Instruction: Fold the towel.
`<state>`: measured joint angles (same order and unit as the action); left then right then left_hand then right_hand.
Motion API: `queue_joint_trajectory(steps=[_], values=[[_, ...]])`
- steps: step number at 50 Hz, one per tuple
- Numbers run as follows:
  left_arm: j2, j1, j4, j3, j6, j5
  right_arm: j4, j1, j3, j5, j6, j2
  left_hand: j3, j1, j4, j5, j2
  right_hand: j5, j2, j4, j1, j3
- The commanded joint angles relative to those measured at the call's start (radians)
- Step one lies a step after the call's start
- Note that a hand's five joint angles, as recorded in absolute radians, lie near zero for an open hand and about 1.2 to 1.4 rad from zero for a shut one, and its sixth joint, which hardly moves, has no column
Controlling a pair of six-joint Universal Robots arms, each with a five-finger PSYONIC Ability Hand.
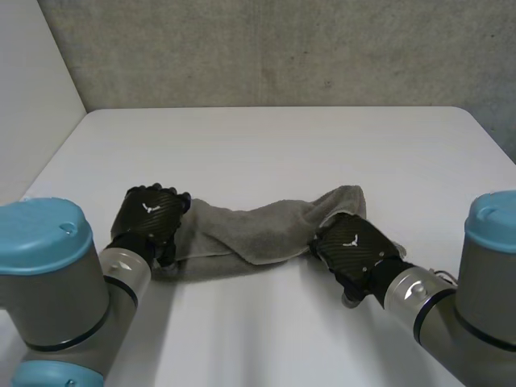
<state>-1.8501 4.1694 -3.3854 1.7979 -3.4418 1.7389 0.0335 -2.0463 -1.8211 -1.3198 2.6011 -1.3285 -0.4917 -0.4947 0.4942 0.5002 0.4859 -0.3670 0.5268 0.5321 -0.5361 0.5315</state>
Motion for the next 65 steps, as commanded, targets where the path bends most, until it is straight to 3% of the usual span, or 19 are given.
queue_joint_trajectory(steps=[1, 16, 23, 24, 25, 26, 32, 43, 55, 65], values=[[-0.092, 0.009, -0.069, -0.04, -0.017, -0.012, 0.095, 0.0, 0.005, -0.01, 0.001, 0.081, 0.061, 0.064, -0.063, -0.244, -0.055, 0.013, 0.002, -0.004, 0.008, -0.003], [-0.247, 0.015, -0.095, -0.175, -0.019, -0.016, 0.266, 0.015, 0.046, -0.059, -0.003, 0.203, 0.049, 0.052, -0.052, -0.232, -0.043, -0.057, 0.072, 0.067, -0.063, 0.067], [-0.259, 0.014, -0.095, -0.172, -0.017, -0.016, 0.325, 0.031, 0.057, -0.145, -0.01, 0.219, 0.049, 0.052, -0.052, -0.232, -0.043, -0.451, 0.465, 0.46, -0.456, 0.461], [-0.258, 0.014, -0.097, -0.169, -0.017, -0.016, 0.332, 0.049, 0.055, -0.154, -0.01, 0.215, 0.049, 0.052, -0.052, -0.232, -0.043, -0.634, 0.649, 0.643, -0.639, 0.644], [-0.258, 0.014, -0.097, -0.169, -0.017, -0.016, 0.332, 0.049, 0.055, -0.154, -0.01, 0.215, 0.049, 0.052, -0.052, -0.232, -0.043, -0.636, 0.65, 0.645, -0.641, 0.646], [-0.258, 0.012, -0.098, -0.166, -0.017, -0.015, 0.336, 0.078, 0.048, -0.16, -0.01, 0.203, 0.049, 0.052, -0.052, -0.232, -0.043, -0.852, 0.867, 0.862, -0.858, 0.863], [-0.238, 0.012, -0.123, -0.131, -0.013, -0.015, 0.351, 0.213, 0.008, -0.145, 0.008, 0.095, 0.058, 0.061, -0.06, -0.241, -0.052, -0.855, 0.87, 0.864, -0.86, 0.865], [-0.207, 0.012, -0.163, -0.062, -0.011, -0.024, 0.382, 0.382, 0.012, -0.07, 0.144, 0.089, 0.049, 0.052, -0.052, -0.232, -0.043, -0.855, 0.87, 0.864, -0.86, 0.865], [-0.212, 0.008, -0.187, -0.055, -0.013, -0.032, 0.375, 0.399, 0.032, -0.041, 0.205, 0.137, -0.007, -0.004, 0.004, -0.176, 0.012, -0.855, 0.87, 0.864, -0.86, 0.865], [-0.245, 0.011, -0.224, -0.061, -0.019, -0.05, 0.382, 0.437, 0.04, -0.039, 0.227, 0.138, -0.197, -0.194, 0.195, 0.014, 0.203, -0.855, 0.87, 0.864, -0.86, 0.865]])
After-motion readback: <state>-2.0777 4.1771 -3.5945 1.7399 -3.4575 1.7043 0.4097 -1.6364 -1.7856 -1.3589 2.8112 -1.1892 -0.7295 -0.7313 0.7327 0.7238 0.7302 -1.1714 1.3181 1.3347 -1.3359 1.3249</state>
